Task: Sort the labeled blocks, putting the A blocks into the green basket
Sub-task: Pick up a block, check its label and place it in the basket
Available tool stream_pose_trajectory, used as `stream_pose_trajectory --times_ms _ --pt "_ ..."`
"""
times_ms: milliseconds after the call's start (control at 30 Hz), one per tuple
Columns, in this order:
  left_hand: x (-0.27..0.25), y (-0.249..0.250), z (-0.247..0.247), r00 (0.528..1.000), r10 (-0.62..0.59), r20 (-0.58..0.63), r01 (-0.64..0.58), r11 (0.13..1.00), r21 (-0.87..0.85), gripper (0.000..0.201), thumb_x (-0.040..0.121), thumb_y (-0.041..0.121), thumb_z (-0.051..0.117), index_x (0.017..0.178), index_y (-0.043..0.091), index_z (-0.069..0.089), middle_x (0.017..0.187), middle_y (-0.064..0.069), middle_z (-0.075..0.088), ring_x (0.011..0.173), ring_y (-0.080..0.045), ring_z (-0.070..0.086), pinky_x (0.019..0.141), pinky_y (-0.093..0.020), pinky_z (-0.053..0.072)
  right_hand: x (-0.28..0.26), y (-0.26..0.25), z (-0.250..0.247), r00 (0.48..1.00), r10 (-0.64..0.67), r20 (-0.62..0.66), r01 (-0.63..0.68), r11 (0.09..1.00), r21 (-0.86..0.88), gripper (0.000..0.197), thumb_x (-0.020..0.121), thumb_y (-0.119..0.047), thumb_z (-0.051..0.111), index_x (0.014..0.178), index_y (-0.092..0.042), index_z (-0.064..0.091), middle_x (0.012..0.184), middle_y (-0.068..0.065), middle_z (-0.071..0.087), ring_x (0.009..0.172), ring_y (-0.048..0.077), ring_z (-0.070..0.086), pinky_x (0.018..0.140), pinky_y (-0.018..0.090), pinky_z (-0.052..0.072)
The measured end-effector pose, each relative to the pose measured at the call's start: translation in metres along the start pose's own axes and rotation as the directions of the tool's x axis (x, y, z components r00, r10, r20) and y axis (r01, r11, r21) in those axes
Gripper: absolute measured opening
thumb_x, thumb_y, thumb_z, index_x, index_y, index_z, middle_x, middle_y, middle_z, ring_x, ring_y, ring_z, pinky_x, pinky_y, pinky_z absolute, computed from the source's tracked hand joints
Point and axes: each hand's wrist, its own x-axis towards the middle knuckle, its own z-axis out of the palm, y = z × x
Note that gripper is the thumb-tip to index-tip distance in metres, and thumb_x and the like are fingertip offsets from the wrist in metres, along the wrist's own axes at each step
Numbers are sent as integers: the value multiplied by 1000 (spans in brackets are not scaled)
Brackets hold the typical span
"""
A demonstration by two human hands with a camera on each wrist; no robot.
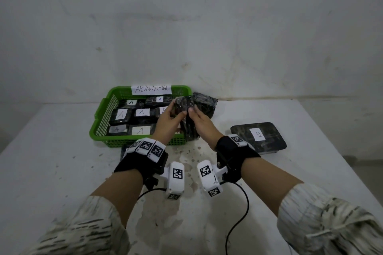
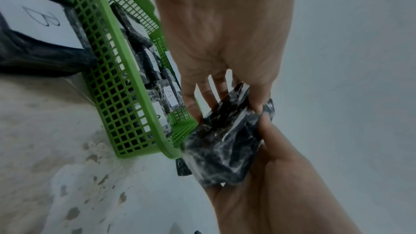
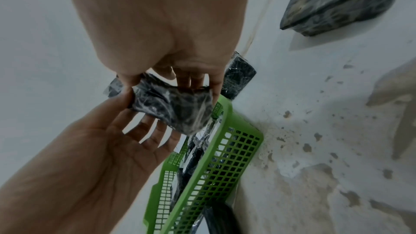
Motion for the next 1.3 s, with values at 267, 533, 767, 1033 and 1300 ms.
stream_pose_trajectory --times_ms 267,533,767,1033,1300 --pt "-4 -6 8 997 -49 62 47 999 22 77 87 15 64 150 21 20 135 -15 51 122 -25 52 94 -32 48 13 16 3 987 -28 -158 -2 983 -186 37 105 -26 31 121 -1 53 120 19 59 112 32 54 98 45 43" --pt "-2 -8 7 1000 -2 3 2 1000 -21 59 92 6 53 145 18 31 121 -14 57 95 -16 59 68 -14 51 6 10 -2 999 16 -39 -18 998 -58 32 103 -14 36 131 -10 52 117 7 60 108 23 58 97 35 47" --pt "-4 -9 6 1000 19 -2 -19 1000 -19 51 91 3 54 138 18 39 112 -12 55 87 -12 60 66 -15 52 7 19 -1 999 -11 -41 9 998 -60 34 102 -15 41 135 -12 49 121 7 60 105 19 60 89 30 51" --pt "-4 -6 2 999 -5 -33 2 997 -80 49 91 -2 51 132 23 43 101 -17 63 95 -32 64 83 -46 54 3 17 3 992 -101 80 107 991 -74 50 98 -13 51 145 -23 35 118 -3 59 103 13 59 90 20 50" --pt "-5 12 -2 985 -142 97 156 976 -155 31 100 37 32 115 26 58 111 -6 66 109 -22 60 100 -48 44 9 28 -4 942 -302 -147 255 928 -271 41 95 -6 54 135 -15 53 126 10 54 103 15 51 82 9 39"
